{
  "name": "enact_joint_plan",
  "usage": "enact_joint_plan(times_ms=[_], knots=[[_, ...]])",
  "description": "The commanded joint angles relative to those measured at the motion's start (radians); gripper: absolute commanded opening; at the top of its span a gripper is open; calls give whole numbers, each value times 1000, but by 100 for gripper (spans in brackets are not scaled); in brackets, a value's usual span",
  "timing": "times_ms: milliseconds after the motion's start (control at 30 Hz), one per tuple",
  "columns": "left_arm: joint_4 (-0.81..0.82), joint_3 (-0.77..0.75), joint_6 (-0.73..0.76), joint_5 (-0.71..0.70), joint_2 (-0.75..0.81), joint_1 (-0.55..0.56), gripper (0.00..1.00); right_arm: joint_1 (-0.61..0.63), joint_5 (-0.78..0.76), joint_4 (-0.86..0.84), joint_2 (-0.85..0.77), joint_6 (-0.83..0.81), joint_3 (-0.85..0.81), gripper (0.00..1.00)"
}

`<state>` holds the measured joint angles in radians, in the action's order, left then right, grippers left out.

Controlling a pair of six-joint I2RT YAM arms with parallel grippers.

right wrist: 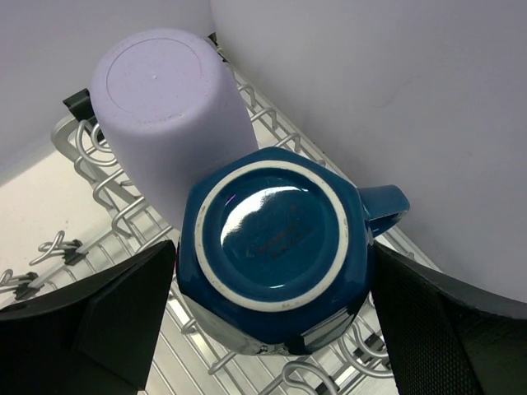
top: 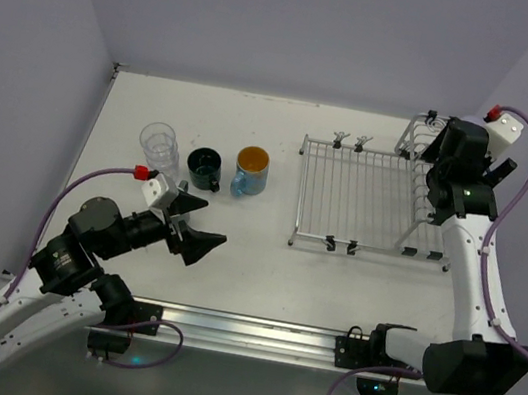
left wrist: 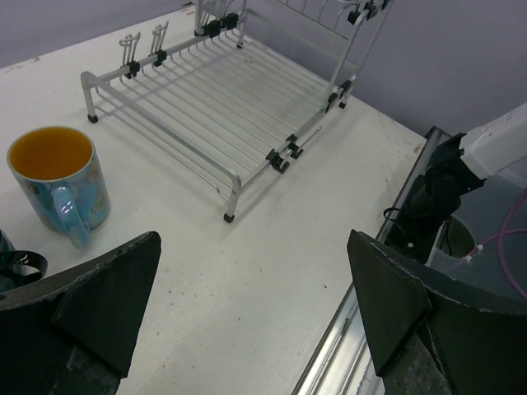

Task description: Unload the cups from the dish rack

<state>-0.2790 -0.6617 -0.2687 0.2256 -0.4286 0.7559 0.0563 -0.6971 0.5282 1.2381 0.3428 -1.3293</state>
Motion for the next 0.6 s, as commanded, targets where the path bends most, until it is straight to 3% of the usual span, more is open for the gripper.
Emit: enact_joint_plan(times_ms=[0, 167, 200, 267, 433, 567], knots=[[-2, -30, 19, -11, -9, 5, 100, -6, -18, -2, -8, 25, -22, 97], [-2, -29, 19, -12, -9, 2, 100, -6, -15, -36, -67, 25, 27, 77], [-2, -29, 17, -12, -9, 0, 100, -6, -12, -48, -78, 25, 33, 63], [-3, -29, 17, -12, -10, -3, 100, -6, -7, -57, -101, 25, 48, 56], [0, -30, 14, -9, -16, -12, 100, -3, 22, -59, -167, 36, 61, 44], [1, -30, 11, -6, -32, -20, 100, 14, 56, -94, -232, 38, 91, 40]])
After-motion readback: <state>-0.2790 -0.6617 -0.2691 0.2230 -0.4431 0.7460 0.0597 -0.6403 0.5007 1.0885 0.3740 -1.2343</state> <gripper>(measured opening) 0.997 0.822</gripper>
